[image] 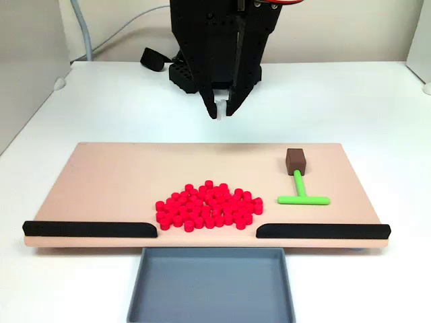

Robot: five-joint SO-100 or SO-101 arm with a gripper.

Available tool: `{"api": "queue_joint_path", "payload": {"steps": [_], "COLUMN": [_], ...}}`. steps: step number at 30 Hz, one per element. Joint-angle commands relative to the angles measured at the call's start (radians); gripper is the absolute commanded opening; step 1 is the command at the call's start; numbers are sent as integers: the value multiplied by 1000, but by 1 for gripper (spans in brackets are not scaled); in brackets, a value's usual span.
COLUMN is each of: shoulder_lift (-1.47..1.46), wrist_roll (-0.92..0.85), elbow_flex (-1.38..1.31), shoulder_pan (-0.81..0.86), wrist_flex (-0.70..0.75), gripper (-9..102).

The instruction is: Grasp a green tool by the dark brown handle.

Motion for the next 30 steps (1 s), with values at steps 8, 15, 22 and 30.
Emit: {"api": "queue_joint_path", "payload": {"steps": [8, 15, 22, 30], "shoulder_lift": [0, 5, -5, 5], "wrist_roll": [5, -58, -101, -98], "elbow_flex": [-32, -32, -31, -21], "shoulder_pan": [31, 35, 46, 37], "wrist_flex": [-3, -3, -3, -3], "gripper": [0, 0, 0, 0]}}
